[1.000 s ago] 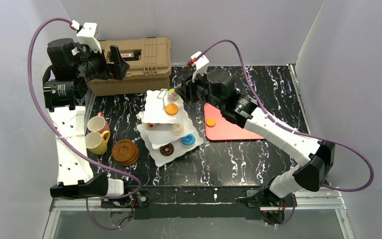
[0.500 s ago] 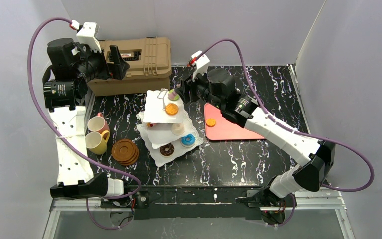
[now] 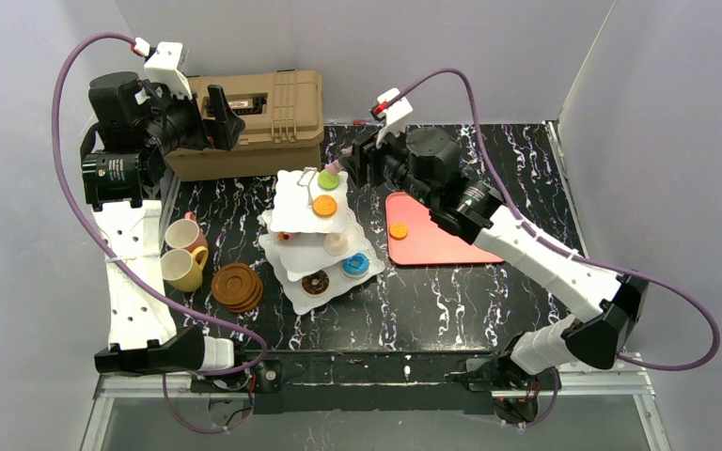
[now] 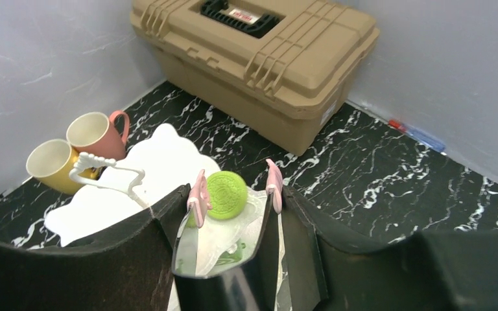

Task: Serve the afternoon tea
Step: Place the desert on the desert table, then pick up the desert from the tray.

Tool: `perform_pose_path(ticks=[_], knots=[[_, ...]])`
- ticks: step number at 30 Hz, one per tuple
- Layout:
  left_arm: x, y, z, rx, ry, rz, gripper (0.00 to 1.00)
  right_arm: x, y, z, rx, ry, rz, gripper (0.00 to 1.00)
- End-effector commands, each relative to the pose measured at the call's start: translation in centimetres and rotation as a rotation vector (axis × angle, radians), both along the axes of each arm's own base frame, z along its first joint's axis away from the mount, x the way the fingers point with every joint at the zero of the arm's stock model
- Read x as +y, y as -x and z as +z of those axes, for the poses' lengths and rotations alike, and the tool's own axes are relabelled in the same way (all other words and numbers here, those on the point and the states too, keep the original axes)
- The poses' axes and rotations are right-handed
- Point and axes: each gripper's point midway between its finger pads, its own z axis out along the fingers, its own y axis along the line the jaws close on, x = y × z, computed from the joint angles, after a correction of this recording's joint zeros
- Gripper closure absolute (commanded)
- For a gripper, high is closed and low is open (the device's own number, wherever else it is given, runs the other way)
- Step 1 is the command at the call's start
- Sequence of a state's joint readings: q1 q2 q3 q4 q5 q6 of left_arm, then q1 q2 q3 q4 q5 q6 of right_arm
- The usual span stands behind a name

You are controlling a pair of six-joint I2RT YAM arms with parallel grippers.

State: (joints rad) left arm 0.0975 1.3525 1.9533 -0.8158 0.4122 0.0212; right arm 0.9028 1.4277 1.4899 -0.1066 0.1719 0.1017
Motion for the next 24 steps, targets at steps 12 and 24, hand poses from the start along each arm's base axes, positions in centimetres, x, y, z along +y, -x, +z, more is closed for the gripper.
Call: perform_pose_path(ticks=[12, 24], knots=[[-0.2, 0.7, 0.8, -0.021, 0.008, -0.012, 0.02, -11.7, -5.1, -5.3, 0.104, -0.045, -0.278, 0.42], [-0.2, 0.5, 0.6, -0.014, 0.012, -0.013, 0.02, -12.9, -4.2, -17.2, 0.279, 0.055, -0.297, 0.38]])
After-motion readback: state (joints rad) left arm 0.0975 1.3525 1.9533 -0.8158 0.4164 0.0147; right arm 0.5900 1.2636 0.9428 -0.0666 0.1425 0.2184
